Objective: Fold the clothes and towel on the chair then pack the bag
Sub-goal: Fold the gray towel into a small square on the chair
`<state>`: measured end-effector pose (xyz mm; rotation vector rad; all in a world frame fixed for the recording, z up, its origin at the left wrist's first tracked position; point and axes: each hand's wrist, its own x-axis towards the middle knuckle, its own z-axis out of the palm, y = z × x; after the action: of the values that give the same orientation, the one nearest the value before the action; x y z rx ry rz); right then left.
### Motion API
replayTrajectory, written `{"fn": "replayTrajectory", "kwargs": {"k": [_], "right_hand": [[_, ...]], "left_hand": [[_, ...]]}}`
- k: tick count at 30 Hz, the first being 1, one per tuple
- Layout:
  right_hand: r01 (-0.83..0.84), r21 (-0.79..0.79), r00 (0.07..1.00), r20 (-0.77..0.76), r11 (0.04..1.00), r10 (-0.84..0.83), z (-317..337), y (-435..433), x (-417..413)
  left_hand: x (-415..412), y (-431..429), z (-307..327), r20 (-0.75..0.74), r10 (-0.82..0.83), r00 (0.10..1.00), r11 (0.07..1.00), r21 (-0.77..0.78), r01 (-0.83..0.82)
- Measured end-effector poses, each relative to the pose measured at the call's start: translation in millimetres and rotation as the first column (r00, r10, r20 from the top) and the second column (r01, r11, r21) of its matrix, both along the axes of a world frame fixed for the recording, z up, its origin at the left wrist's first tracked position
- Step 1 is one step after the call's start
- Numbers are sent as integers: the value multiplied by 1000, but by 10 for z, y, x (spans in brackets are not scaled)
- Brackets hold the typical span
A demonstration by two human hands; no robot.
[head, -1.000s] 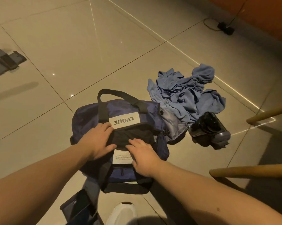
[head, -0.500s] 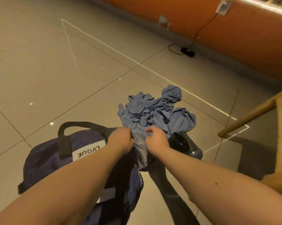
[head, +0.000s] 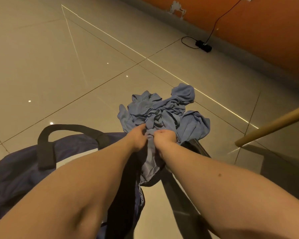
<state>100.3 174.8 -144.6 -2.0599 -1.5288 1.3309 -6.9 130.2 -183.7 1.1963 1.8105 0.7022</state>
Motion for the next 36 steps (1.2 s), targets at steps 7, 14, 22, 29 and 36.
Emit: {"fn": "replayTrajectory", "kwargs": {"k": [7, 14, 22, 29, 36], "right_hand": [[143, 167, 959, -267, 976, -95, 962, 1, -51], [230, 254, 891, -444, 940, -99, 2353, -201, -45], [176, 399, 874, -484, 900, 44, 4203, -763, 416], [69, 407, 846, -507, 911, 162, 5201, -1546, 1327], [66, 311, 778, -611, 948, 146, 5394, -2417, 2467]], "left_hand": [[-49, 195, 807, -136, 205, 969, 961, 217, -173], [-82, -2, 2253, -108, 194, 975, 933, 326, -150], [108, -820, 3756, -157, 53, 986, 935, 354, 6], [681, -1662, 4737, -10, 10, 1000, 914, 406, -6], [1629, -2394, 5148, 194, -165, 967, 957, 267, 110]]}}
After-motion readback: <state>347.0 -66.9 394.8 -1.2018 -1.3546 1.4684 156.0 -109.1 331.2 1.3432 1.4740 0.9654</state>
